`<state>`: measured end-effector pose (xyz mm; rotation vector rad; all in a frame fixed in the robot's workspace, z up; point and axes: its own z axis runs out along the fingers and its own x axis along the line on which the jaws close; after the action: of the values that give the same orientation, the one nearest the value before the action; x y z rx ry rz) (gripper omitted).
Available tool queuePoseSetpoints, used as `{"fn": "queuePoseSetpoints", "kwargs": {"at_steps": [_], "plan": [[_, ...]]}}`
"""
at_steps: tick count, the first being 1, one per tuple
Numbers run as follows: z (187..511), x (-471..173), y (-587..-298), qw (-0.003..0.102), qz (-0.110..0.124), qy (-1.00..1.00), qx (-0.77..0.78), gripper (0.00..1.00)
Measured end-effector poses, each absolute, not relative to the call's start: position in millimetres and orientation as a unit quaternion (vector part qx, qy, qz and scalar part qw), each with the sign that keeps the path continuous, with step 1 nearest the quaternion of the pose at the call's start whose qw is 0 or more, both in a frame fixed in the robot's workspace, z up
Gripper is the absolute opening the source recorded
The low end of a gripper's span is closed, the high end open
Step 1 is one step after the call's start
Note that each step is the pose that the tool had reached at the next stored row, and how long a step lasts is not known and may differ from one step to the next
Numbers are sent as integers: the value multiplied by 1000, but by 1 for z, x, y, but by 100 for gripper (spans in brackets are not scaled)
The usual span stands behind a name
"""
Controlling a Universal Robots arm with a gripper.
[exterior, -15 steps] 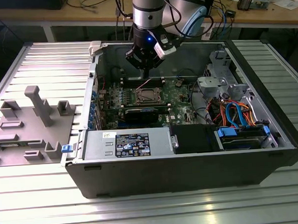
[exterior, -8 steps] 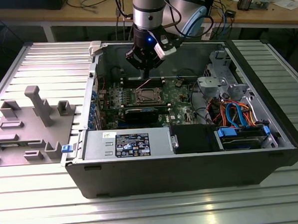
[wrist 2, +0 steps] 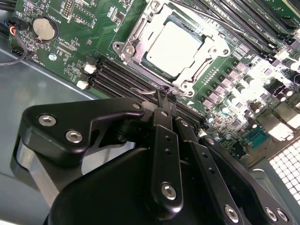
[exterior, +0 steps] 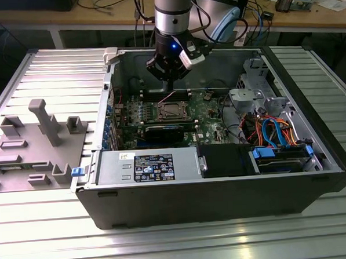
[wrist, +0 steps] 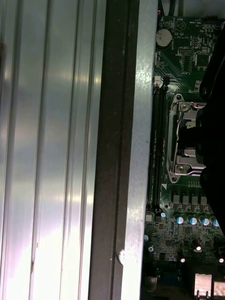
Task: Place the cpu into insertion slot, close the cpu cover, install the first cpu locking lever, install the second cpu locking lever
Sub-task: 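Install the first cpu locking lever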
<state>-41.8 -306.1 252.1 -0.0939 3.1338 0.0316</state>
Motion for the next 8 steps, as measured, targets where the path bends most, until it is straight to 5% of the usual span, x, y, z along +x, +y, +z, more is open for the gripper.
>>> {"fn": "queuePoseSetpoints", "kwargs": {"at_steps": [8], "plan": [[250, -41, -306, 3, 10, 999, -30, 11]]}}
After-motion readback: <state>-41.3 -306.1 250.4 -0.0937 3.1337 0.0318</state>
